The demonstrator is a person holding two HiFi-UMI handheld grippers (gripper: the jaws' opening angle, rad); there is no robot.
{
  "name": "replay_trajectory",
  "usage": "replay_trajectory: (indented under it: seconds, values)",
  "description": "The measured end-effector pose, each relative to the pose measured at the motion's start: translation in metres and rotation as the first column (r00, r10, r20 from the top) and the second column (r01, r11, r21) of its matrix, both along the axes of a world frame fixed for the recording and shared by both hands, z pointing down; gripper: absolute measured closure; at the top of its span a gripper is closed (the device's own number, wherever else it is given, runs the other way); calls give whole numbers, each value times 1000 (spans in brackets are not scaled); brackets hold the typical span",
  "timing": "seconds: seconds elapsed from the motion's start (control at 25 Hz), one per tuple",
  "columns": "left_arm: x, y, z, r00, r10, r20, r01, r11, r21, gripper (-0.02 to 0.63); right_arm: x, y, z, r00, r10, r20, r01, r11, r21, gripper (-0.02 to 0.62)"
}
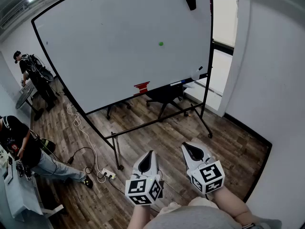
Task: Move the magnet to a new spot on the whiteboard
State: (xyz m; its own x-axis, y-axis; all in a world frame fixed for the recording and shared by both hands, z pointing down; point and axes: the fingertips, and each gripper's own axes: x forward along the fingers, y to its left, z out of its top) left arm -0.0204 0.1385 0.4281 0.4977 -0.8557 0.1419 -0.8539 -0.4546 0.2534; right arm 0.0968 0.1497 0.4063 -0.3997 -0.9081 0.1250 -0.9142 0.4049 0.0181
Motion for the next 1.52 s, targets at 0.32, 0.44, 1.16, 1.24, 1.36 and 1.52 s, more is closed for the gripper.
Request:
replay_trajectory:
  seconds: [0.32, 0.44, 1.16, 1.24, 1.36, 1.52]
  values:
    - [1, 12, -3, 1000, 13, 12, -13, 1000, 17, 603, 3, 12, 0, 1000, 22, 11, -22, 1000, 7, 598]
    - [1, 15, -2, 1000, 24, 15, -24, 1000, 15, 603, 2, 16, 1, 1000, 28, 9, -28, 1000, 5, 598]
    - [-26, 13, -1, 999, 43, -8, -43, 999, 4, 603, -33, 13, -5, 999, 23, 40, -23, 1000, 18, 597]
    - [-29, 9, -1, 999, 38, -17, -38, 999, 0, 603, -36, 9, -6, 999, 21, 39, -22, 1000, 19, 597]
    - [-33, 3, 1, 999, 29, -18, -29, 1000, -4, 603, -40, 3, -7, 999, 11, 37, -12, 1000, 26, 596]
    - [-29, -13, 1, 1000, 16, -13, -16, 1000, 2, 603, -36, -15, -7, 999, 0, 45, -1, 999, 34, 596]
